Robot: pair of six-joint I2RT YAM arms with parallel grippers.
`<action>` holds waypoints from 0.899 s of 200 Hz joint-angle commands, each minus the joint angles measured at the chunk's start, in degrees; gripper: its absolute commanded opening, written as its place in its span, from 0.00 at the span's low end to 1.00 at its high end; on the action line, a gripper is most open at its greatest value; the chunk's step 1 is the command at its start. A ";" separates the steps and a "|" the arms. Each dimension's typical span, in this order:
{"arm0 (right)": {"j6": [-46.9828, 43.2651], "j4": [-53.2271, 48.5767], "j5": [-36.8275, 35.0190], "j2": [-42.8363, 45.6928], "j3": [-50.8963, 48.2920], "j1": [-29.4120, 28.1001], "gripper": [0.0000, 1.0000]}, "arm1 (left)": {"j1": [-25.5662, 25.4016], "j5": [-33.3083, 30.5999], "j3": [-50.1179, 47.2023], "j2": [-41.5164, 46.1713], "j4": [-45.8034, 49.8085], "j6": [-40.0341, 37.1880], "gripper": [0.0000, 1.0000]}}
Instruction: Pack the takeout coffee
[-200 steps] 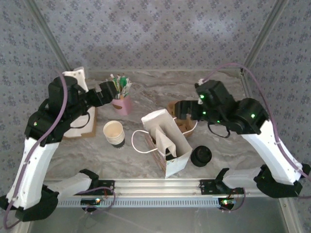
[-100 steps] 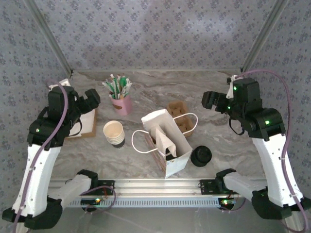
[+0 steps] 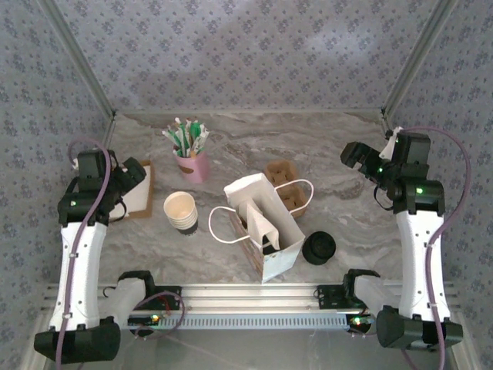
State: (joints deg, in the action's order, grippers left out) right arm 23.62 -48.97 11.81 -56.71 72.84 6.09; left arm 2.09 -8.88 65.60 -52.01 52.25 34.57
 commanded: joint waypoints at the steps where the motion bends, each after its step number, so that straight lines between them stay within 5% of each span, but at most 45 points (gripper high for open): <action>1: 1.64 5.01 1.71 1.20 -2.74 1.33 1.00 | 1.27 0.28 -1.07 1.68 -3.11 -0.41 1.00; 85: 1.84 25.63 -1.35 5.94 -19.60 2.73 1.00 | 3.78 -6.15 -10.38 4.06 -9.30 -1.02 1.00; 180: -0.97 34.31 -4.74 5.90 -27.05 2.88 1.00 | 5.02 -6.85 -15.56 4.32 -13.05 -1.23 0.99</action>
State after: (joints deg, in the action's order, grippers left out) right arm 24.73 -19.16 8.71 -51.62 47.99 8.64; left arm 6.66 -14.24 51.03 -48.84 41.23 33.91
